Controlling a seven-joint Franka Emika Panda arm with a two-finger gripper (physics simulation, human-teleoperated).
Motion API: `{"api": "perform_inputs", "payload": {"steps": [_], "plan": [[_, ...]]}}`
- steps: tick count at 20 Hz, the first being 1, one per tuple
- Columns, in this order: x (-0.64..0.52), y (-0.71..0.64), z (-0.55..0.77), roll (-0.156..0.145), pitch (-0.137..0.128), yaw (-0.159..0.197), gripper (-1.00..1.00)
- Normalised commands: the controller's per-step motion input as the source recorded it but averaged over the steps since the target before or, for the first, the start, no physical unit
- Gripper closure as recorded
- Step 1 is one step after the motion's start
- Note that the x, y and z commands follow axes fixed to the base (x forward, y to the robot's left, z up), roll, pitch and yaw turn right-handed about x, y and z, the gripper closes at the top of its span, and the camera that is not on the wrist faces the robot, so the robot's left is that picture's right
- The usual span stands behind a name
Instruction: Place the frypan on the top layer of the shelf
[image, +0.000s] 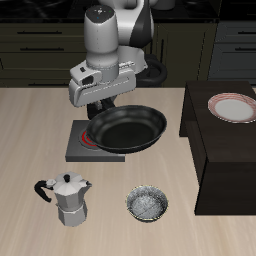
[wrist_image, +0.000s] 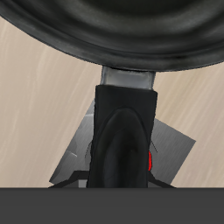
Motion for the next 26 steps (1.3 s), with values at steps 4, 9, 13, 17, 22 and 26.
{"api": "perform_inputs", "payload": {"steps": [4, 9, 13, 17, 22, 26], "plan": [[0.00, 0.02, -0.01, 0.023, -0.013, 0.081, 1.00], [0.02, 0.07, -0.02, 0.022, -0.004, 0.077, 1.00], [0.00, 0.08, -0.01, 0.022, -0.010, 0.134, 1.00], [0.01, 0.01, 0.00, 0.007, -0.004, 0.050, 1.00], [-0.05, -0.05, 0.05, -0.001, -0.038, 0.148, 1.00], [-0.01, -0.03, 0.01, 0.002, 0.003, 0.070, 1.00]]}}
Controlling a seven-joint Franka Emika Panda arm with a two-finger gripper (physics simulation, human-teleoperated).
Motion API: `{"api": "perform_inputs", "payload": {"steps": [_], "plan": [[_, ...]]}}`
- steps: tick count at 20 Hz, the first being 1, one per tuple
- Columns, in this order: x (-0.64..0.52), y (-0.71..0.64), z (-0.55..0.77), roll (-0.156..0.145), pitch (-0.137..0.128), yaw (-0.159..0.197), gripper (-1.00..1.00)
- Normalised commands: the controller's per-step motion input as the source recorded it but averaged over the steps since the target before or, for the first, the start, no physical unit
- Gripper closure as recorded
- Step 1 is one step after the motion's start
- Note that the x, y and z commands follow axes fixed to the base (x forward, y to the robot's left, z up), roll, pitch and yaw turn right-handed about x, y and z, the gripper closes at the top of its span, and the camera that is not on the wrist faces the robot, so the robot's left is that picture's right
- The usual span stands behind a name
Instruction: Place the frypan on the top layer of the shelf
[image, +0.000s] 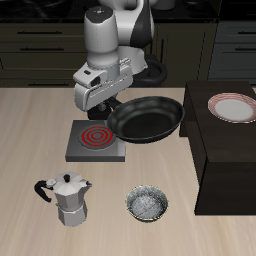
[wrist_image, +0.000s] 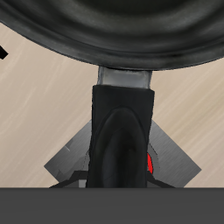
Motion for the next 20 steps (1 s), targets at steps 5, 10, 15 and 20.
{"api": "perform_inputs", "payload": {"steps": [5, 10, 15, 20], "plan": [[0.05, -0.01, -0.14, 0.020, 0.025, 0.023, 1.00], [0.06, -0.13, -0.12, -0.004, 0.014, 0.039, 1.00], [0.04, -0.13, -0.13, -0.004, 0.036, 0.034, 1.00], [-0.01, -0.07, -0.09, -0.005, 0.009, 0.050, 1.00]]}}
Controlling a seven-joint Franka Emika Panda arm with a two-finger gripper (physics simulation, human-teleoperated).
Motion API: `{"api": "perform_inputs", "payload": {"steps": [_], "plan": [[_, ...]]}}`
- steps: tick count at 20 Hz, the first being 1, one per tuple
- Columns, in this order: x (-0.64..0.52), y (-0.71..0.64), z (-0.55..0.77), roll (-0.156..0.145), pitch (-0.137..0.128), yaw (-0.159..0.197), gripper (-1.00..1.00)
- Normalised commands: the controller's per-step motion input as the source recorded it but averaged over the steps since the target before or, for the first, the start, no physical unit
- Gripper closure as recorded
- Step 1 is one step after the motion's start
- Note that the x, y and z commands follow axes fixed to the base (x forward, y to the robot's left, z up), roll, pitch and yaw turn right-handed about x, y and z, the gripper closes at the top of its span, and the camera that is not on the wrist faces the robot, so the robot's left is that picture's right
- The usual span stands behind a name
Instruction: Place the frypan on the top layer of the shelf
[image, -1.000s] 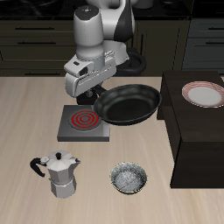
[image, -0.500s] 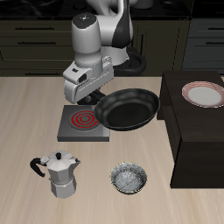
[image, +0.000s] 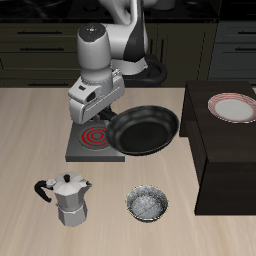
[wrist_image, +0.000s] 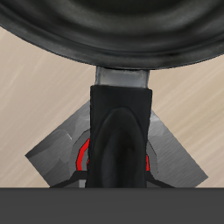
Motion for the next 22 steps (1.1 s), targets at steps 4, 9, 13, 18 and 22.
{"api": "perform_inputs", "payload": {"steps": [4, 9, 13, 18, 22], "plan": [[0.01, -0.01, -0.02, -0.003, 0.005, 0.058, 1.00], [0.02, 0.03, 0.07, -0.009, -0.027, 0.110, 1.00], [0.06, 0.04, 0.01, 0.008, 0.001, 0.057, 1.00], [0.02, 0.06, 0.05, 0.017, 0.000, 0.010, 1.00], [0.02, 0.06, -0.03, 0.019, 0.009, 0.015, 1.00]]}}
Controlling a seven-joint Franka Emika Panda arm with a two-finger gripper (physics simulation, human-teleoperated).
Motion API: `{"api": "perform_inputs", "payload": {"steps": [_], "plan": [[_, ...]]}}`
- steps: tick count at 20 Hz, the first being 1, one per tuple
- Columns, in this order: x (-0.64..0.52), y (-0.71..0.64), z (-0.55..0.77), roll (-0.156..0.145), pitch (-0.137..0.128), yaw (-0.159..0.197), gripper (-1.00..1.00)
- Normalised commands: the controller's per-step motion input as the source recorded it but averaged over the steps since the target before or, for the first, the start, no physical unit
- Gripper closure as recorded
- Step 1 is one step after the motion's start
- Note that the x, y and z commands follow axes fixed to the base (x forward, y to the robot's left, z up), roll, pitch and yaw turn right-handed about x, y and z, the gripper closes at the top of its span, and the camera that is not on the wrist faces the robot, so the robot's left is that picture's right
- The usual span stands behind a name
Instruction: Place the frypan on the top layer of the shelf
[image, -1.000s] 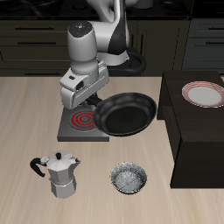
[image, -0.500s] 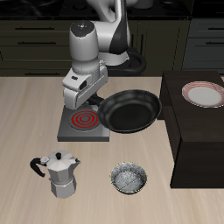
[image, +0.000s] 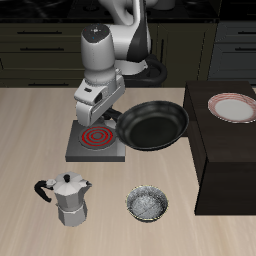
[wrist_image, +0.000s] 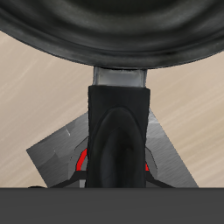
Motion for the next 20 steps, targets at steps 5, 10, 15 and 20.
{"api": "perform_inputs", "payload": {"steps": [5, 10, 15, 20], "plan": [[0.04, 0.09, 0.04, 0.008, 0.004, 0.020, 1.00], [0.14, 0.08, -0.03, -0.001, 0.006, 0.040, 1.00], [0.18, 0.03, -0.05, -0.018, 0.011, 0.021, 1.00], [0.19, 0.13, 0.05, -0.006, -0.011, 0.032, 1.00]]}}
